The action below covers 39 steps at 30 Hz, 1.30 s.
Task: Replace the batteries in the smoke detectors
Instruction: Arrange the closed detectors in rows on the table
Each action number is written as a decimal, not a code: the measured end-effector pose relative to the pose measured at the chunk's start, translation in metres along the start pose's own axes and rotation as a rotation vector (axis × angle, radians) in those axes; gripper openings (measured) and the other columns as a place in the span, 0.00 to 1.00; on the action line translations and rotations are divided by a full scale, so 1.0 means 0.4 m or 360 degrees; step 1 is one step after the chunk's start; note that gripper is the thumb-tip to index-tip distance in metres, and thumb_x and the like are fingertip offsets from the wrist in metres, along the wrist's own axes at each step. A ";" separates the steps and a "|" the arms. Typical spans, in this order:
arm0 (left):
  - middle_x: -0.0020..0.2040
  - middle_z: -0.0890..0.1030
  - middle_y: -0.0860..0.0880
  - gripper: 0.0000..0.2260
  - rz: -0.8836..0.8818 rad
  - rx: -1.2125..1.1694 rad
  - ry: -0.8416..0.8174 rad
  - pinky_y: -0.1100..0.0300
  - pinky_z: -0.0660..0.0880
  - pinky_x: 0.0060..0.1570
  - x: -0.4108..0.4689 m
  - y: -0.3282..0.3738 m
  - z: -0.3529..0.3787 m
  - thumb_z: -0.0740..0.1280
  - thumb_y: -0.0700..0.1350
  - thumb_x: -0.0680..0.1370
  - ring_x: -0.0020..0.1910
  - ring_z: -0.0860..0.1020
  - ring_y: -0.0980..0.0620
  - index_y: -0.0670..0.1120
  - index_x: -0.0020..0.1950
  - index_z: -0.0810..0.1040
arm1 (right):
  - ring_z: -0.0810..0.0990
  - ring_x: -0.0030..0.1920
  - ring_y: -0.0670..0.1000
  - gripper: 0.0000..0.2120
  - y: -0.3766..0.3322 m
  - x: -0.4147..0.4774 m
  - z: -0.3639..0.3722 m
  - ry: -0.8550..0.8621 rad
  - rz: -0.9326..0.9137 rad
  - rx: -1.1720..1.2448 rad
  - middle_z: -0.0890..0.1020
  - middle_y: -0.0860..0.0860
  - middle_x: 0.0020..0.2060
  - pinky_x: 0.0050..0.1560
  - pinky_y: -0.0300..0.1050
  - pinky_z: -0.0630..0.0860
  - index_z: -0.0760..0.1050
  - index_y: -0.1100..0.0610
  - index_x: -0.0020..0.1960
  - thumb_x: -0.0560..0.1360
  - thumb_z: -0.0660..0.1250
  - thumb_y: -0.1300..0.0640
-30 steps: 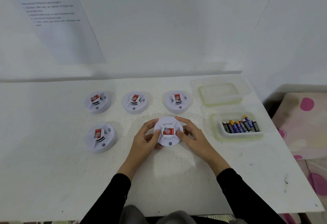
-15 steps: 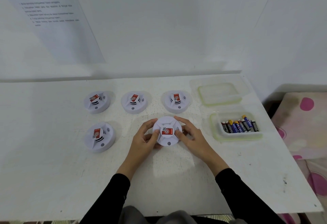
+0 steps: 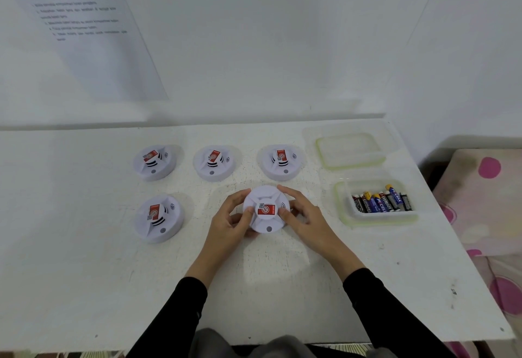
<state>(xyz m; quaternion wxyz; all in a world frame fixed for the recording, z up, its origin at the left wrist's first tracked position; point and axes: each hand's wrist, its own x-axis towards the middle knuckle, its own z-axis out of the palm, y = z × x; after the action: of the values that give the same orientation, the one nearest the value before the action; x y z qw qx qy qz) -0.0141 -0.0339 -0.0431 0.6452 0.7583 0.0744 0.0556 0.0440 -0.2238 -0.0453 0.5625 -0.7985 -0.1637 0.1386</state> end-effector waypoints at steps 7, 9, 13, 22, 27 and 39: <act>0.58 0.77 0.68 0.15 -0.0010 -0.0011 0.0001 0.58 0.82 0.40 0.002 -0.004 0.000 0.66 0.44 0.81 0.53 0.82 0.56 0.54 0.67 0.73 | 0.81 0.54 0.50 0.21 0.001 0.001 0.001 -0.0019 -0.0002 -0.0005 0.83 0.46 0.54 0.57 0.55 0.78 0.68 0.37 0.68 0.76 0.64 0.43; 0.60 0.77 0.65 0.15 -0.0002 -0.0004 0.0007 0.57 0.82 0.41 0.004 -0.010 0.000 0.66 0.45 0.80 0.54 0.82 0.54 0.54 0.67 0.73 | 0.81 0.53 0.51 0.20 0.001 0.000 0.001 -0.0012 -0.0013 -0.0008 0.83 0.47 0.53 0.56 0.55 0.78 0.68 0.37 0.68 0.77 0.64 0.45; 0.62 0.77 0.61 0.16 0.0035 0.0074 0.0049 0.60 0.82 0.44 0.004 -0.016 0.004 0.66 0.46 0.80 0.55 0.81 0.59 0.54 0.67 0.73 | 0.81 0.53 0.49 0.20 0.003 -0.001 0.000 -0.0001 0.0012 -0.0001 0.83 0.47 0.53 0.57 0.54 0.78 0.68 0.38 0.68 0.78 0.65 0.48; 0.59 0.76 0.64 0.19 0.0292 0.0537 0.0177 0.71 0.74 0.54 0.000 -0.047 0.010 0.63 0.54 0.79 0.58 0.75 0.60 0.54 0.70 0.72 | 0.65 0.64 0.48 0.20 0.009 -0.004 0.000 0.0113 0.0018 -0.0133 0.71 0.38 0.66 0.65 0.45 0.66 0.68 0.38 0.66 0.78 0.66 0.52; 0.56 0.78 0.68 0.14 0.0314 0.0560 0.0130 0.68 0.75 0.55 0.002 -0.032 0.006 0.62 0.57 0.79 0.56 0.77 0.63 0.62 0.65 0.73 | 0.66 0.61 0.45 0.19 0.014 0.001 0.006 0.0092 0.0073 -0.0194 0.74 0.39 0.59 0.63 0.45 0.69 0.68 0.39 0.67 0.78 0.64 0.51; 0.53 0.78 0.66 0.13 0.0258 0.0461 0.0084 0.73 0.73 0.51 0.000 -0.016 0.011 0.67 0.41 0.80 0.53 0.76 0.69 0.57 0.61 0.75 | 0.65 0.63 0.45 0.19 0.012 0.003 0.010 0.0106 0.0077 -0.0265 0.74 0.39 0.59 0.64 0.43 0.67 0.69 0.41 0.68 0.79 0.64 0.51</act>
<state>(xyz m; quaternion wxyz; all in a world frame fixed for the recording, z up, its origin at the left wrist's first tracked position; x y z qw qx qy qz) -0.0136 -0.0373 -0.0500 0.5202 0.8453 0.0371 0.1161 0.0438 -0.2214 -0.0513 0.4957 -0.8504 -0.1367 0.1114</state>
